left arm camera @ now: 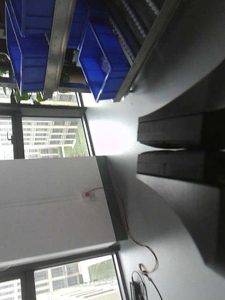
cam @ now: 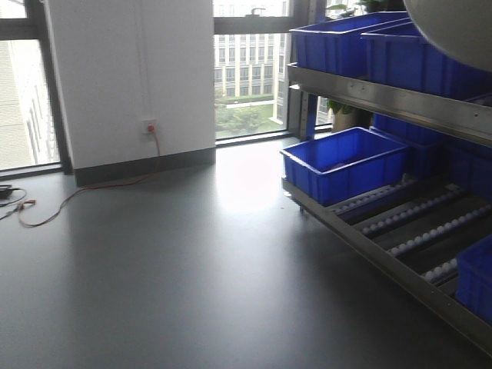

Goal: Move white bin to right shelf second layer
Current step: 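Turn the base toward the roller shelf with blue crates, then approach the shelf and align with the second-layer roller tracks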

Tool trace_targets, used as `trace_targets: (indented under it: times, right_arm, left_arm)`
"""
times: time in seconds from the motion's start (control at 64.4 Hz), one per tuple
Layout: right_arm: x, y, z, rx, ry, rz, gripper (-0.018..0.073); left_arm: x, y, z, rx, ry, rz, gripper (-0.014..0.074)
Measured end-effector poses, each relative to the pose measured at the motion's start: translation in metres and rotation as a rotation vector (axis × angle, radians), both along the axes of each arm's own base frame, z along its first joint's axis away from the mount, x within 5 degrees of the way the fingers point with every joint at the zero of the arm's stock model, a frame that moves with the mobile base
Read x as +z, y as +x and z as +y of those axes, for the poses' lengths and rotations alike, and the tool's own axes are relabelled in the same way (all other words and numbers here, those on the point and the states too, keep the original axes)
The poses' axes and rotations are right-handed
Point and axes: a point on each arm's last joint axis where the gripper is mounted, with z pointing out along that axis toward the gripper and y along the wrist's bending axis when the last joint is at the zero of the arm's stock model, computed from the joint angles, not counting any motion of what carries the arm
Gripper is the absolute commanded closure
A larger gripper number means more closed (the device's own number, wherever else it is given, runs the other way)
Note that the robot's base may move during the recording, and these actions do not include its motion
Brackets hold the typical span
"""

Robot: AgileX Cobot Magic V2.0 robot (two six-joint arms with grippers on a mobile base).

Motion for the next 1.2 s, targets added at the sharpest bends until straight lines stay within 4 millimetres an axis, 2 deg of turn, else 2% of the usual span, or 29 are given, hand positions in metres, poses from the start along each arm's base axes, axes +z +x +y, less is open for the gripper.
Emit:
trace_targets:
  times: [1.196]
  right_arm:
    - [0.0000,0.0000,0.0000,0.000,0.000,0.000,0.0510]
  left_arm:
    - [0.0000,0.0000,0.0000,0.000,0.000,0.000,0.0512]
